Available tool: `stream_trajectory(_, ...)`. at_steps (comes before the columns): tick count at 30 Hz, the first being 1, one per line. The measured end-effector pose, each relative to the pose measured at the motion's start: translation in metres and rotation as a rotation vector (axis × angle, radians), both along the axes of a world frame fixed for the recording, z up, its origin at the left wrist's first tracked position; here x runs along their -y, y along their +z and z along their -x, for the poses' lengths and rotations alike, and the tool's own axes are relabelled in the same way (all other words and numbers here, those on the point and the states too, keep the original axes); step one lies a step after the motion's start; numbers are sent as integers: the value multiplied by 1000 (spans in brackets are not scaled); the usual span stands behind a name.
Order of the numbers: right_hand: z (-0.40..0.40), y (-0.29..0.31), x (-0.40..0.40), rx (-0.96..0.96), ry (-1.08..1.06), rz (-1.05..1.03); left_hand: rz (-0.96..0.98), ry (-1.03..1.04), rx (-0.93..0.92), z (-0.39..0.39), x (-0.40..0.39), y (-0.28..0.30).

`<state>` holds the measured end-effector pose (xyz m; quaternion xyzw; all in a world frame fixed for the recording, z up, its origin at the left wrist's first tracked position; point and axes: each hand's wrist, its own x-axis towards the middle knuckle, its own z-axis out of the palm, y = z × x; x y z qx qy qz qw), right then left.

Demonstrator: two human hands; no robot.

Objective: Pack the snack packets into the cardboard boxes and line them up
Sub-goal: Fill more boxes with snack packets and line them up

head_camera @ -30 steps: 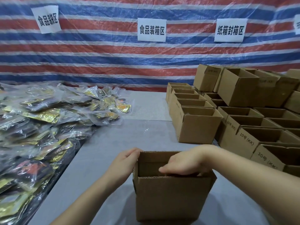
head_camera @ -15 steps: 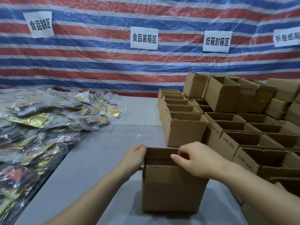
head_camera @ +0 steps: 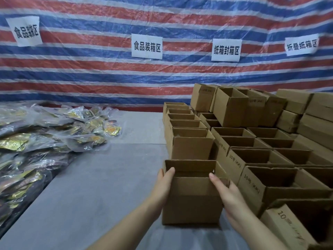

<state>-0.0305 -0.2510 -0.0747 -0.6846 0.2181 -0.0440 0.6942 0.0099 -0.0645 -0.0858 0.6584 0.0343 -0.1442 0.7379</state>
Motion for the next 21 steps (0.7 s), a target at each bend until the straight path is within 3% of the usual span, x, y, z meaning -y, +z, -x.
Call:
stream_trajectory(9, -71, -24, 10, 165, -252, -29, -55, 66, 33, -84, 45, -6)
stream_trajectory(21, -169, -41, 23, 183, -295, -55, -55, 124, 20, -166, 53, -10)
